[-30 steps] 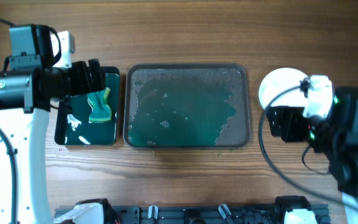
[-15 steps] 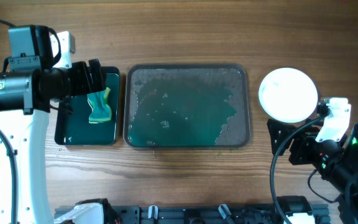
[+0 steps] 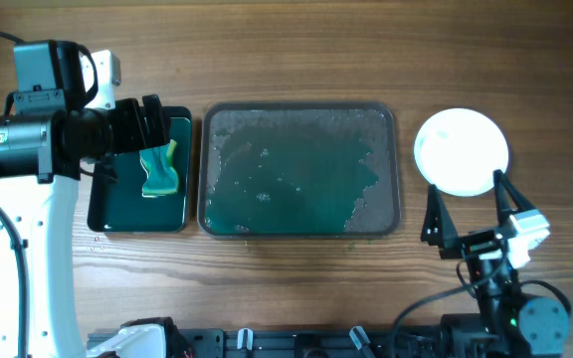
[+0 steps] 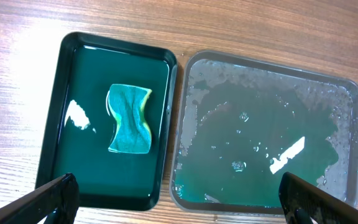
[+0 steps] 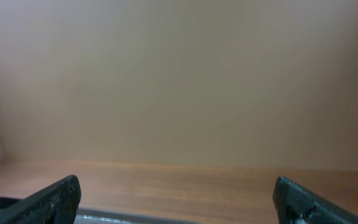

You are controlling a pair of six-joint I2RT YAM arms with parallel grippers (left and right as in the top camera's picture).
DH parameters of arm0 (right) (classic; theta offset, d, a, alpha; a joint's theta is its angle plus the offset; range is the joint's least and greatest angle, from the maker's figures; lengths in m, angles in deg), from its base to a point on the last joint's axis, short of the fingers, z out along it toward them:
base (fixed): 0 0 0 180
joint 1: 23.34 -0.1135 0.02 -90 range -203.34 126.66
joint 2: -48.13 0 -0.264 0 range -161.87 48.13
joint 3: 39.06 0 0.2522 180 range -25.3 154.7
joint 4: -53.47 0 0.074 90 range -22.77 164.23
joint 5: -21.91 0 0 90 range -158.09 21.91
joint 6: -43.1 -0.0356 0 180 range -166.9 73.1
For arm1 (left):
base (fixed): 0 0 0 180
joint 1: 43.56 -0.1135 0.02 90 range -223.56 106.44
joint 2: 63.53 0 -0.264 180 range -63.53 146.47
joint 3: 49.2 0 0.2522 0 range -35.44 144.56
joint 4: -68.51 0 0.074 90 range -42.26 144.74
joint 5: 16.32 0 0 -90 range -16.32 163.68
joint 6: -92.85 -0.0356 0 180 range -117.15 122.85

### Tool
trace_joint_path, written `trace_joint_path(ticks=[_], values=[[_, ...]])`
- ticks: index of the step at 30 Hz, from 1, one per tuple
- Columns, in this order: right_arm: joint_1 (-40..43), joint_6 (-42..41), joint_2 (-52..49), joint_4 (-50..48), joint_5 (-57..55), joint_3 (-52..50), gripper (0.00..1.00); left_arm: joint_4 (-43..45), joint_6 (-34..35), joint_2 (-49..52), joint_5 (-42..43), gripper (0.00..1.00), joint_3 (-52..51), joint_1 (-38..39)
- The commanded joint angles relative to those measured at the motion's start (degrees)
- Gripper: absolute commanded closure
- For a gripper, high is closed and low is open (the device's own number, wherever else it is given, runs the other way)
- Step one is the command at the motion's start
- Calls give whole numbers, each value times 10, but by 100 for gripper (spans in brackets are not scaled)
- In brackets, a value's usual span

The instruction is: Clean dirty plates on tray and stack at the side

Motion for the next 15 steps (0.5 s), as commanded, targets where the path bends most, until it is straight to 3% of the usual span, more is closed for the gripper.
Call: trace_joint_path(ticks=[1, 4, 7, 10, 14, 15], values=[[-1, 8, 13, -38, 8, -44, 0, 2, 5, -3, 9, 0, 0, -3], [-1, 14, 13, -163, 6, -117, 0, 2, 5, -3, 9, 0, 0, -3], [-1, 12, 13, -216, 6, -162, 0, 2, 5, -3, 9, 0, 0, -3], [-1, 14, 13, -185, 5, -161, 0, 2, 5, -3, 9, 0, 0, -3], [-1, 11, 13, -49, 5, -161, 0, 2, 5, -3, 9, 0, 0, -3], [-1, 12, 13, -53, 5, -161, 0, 2, 5, -3, 9, 0, 0, -3]])
